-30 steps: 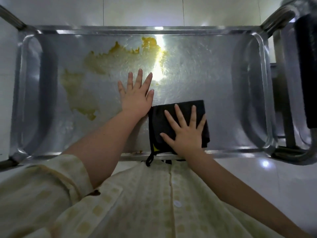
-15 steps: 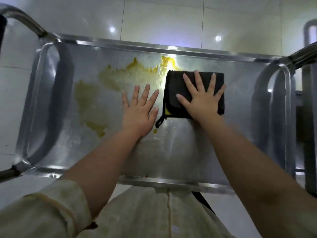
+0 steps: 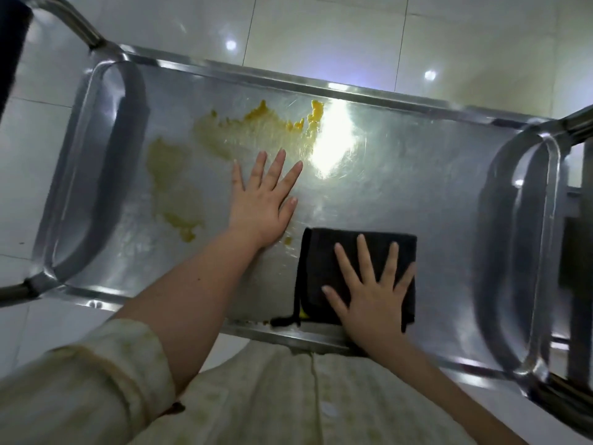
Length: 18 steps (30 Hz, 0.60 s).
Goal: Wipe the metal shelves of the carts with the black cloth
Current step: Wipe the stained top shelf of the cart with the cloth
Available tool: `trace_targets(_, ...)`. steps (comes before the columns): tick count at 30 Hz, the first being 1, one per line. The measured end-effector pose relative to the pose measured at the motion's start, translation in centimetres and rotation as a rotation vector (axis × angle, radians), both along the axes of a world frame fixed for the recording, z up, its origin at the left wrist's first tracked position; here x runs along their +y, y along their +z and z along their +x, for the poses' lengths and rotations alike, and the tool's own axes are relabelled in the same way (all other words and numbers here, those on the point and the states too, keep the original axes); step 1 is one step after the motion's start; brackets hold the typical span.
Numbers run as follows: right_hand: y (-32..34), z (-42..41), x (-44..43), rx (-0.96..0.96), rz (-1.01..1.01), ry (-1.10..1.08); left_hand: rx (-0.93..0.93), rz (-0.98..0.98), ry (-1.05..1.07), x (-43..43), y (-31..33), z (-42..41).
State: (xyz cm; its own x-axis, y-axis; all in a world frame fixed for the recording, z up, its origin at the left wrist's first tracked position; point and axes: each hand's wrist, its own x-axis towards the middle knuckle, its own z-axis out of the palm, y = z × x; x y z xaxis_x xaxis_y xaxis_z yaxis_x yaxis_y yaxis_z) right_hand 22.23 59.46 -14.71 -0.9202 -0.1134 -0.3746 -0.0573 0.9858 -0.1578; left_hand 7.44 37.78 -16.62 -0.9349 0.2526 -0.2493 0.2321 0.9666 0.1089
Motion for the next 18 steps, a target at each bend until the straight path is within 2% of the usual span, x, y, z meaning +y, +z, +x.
trace_targets(3,0.3,1.2,0.6,0.001,-0.025,0.08,0.013,0.031,0.012,0.0,0.0,0.3)
trace_targets(5,-0.1,-4.0,1.0,0.058,-0.007,0.07,0.019,0.049,0.015,-0.1,0.0,0.2)
trace_targets(9,-0.6,-19.4,0.8,0.087,0.044,-0.115,0.042,0.075,0.059,-0.2,-0.1,0.3)
trace_targets(12,-0.6,-25.3,0.0,0.076,0.056,-0.157,0.039,0.082,0.175,-0.1,-0.2,0.4)
trace_targets(15,-0.7,-22.6,-0.5,0.088,0.083,-0.105,0.012,0.016,0.17,0.0,-0.2,0.1)
trace_targets(18,-0.9,-14.1,-0.4,0.093,0.042,0.008,-0.043,-0.041,0.146,0.0,0.0,-0.2)
